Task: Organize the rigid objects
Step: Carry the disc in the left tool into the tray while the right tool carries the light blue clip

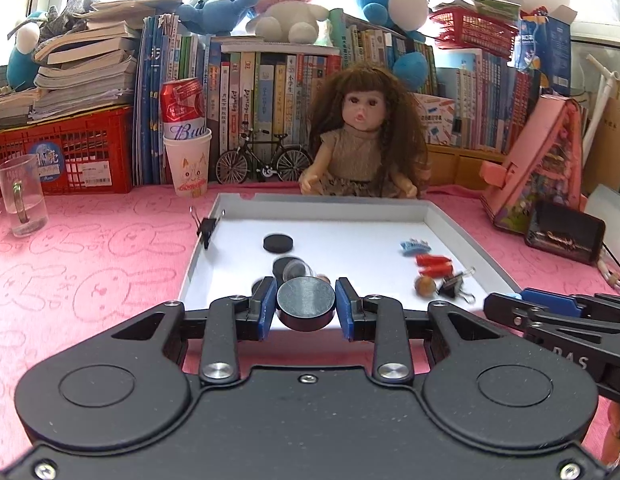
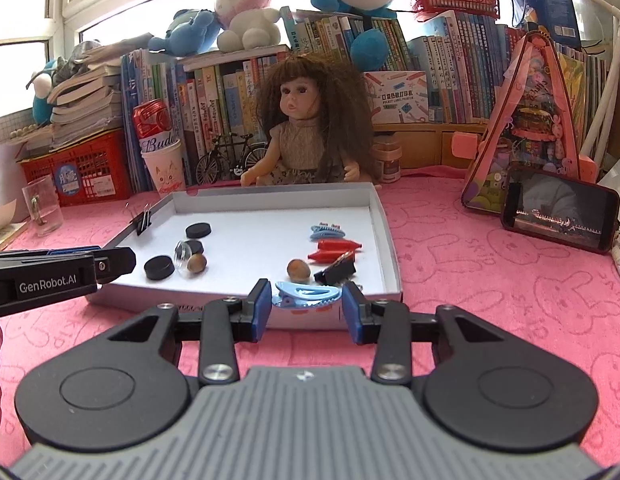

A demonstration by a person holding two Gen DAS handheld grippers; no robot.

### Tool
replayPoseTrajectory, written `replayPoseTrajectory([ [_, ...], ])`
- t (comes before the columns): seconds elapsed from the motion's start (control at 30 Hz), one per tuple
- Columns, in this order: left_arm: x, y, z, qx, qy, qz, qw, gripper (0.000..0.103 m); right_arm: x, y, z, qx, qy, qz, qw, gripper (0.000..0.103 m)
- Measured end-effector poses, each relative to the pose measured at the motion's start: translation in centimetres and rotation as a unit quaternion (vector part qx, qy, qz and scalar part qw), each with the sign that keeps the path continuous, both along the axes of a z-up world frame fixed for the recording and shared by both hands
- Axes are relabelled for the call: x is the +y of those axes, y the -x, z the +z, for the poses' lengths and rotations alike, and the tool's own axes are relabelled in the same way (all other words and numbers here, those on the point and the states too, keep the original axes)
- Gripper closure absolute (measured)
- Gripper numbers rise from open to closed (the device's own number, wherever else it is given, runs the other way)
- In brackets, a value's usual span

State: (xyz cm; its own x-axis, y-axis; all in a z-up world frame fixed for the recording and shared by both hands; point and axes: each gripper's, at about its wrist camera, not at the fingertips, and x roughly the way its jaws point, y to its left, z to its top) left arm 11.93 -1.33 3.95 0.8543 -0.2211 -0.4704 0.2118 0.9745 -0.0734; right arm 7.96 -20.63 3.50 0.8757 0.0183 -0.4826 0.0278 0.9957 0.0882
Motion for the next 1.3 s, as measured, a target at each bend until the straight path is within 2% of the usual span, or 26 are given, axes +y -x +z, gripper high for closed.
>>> replayPoseTrajectory([
  [0.2,-0.1,-2.7,-0.4,0.016,-0.005,0.018,0.9997,0.073,-0.5,-2.0,-0.2,0.012,-0.015,-0.012,1.000,0.059],
  [0.57,-0.5,-5.2,-2.0,0.052,-0.010,0.023,0.9983,0.073,-0.1,-4.1,-1.1,0.033,-0.005,-0.015,0.999,0.059],
  [1.3,-1.3,-7.4,-3.2,0.068,-0.027,0.033,0.9968,0.073,-0.2,-6.9,-2.2,0.059,-0.005,-0.032,0.998,0.059],
])
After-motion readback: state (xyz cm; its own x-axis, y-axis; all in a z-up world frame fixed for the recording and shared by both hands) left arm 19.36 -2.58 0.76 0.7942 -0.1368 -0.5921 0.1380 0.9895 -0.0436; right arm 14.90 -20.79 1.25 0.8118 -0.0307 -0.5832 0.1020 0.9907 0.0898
